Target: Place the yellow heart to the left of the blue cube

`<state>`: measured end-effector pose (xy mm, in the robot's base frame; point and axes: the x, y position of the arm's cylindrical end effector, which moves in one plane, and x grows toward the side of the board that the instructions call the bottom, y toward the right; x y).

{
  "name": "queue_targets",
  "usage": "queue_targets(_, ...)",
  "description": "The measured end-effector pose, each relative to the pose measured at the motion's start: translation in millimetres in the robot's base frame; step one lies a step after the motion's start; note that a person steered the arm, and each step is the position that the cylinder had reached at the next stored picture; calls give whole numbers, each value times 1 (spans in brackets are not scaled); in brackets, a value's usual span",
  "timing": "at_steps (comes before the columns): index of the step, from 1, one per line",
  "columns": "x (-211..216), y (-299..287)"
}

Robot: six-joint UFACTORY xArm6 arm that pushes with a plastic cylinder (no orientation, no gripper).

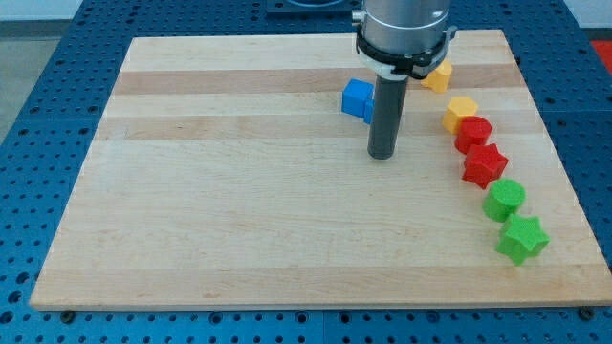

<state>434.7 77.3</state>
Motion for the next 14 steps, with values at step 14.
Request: queue_targets(14,-97,124)
